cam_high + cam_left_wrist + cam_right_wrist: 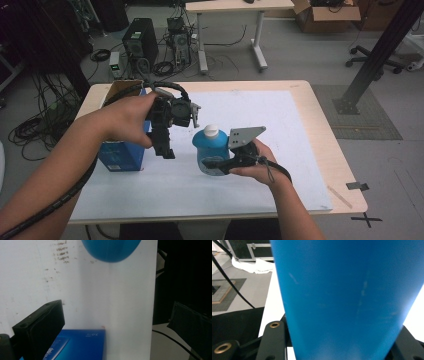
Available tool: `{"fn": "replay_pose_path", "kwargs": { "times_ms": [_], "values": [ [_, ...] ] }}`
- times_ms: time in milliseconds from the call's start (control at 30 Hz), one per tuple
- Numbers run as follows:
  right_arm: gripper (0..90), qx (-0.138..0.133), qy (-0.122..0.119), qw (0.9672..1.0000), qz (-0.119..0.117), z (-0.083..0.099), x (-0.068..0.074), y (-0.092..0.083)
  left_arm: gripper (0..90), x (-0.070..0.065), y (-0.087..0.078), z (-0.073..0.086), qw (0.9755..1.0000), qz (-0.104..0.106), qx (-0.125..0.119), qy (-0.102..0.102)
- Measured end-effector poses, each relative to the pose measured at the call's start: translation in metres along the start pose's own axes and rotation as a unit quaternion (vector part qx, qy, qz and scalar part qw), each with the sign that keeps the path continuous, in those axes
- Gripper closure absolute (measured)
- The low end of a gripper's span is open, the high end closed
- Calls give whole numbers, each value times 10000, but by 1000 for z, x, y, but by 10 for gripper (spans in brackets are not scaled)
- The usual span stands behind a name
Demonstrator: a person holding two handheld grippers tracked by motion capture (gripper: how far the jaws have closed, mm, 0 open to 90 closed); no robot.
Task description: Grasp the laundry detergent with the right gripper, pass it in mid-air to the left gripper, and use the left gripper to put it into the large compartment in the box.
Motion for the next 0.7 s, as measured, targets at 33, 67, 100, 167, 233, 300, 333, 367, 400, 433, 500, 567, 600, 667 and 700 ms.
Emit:
{"fn": "replay_pose_path", "kwargs": {
  "times_ms": [33,67,100,167,233,300,333,367,400,433,500,567,600,667,700],
  "values": [
    [461,-14,2,10000,-20,0,1,2,2,0,0,0,10000,-5,9,25],
    [461,-26,-8,10000,-45,-1,2,4,2,-1,0,0,10000,8,-6,19],
    [461,-32,-21,10000,-59,-1,3,7,2,-2,0,0,10000,15,6,30],
    [461,-71,-35,9999,-94,-2,5,11,2,-3,1,-1,10000,23,-2,46],
    [461,-107,-52,9999,-125,-2,6,15,2,-4,3,-1,10000,41,13,64],
    [461,-133,-54,9998,-163,-3,8,20,1,-5,6,-2,9999,59,27,89],
    [461,-143,-66,9997,-177,-3,9,22,2,-6,7,-2,9999,68,31,83],
    [461,-150,-63,9997,-199,-3,10,24,2,-7,8,-3,9999,76,22,73],
    [461,-159,-71,9996,-201,-4,11,25,1,-7,9,-3,9999,84,27,101],
    [461,-171,-76,9996,-227,-4,12,27,1,-8,10,-4,9999,98,32,103],
    [461,-167,-93,9995,-234,-5,13,29,2,-9,11,-4,9999,123,13,109],
    [461,-157,-122,9995,-262,-6,14,31,1,-9,13,-5,9998,159,-13,136],
    [461,-170,-110,9994,-264,-6,15,32,2,-9,14,-5,9998,158,-11,129],
    [461,-199,-118,9993,-277,-8,15,34,1,-9,17,-6,9998,175,-10,115],
    [461,-200,-124,9994,-264,-8,16,36,2,-10,17,-7,9998,178,-16,127]
  ]
}}
Point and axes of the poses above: each handheld gripper's, and its own axes: y roughly forward along the jaws, z roughly out of its underside, x roughly to its left, the point moved 4 cm from there along y, roughly forward along the jaws, and after that the axes turned 15 degrees about -y, right-handed, at the moved point
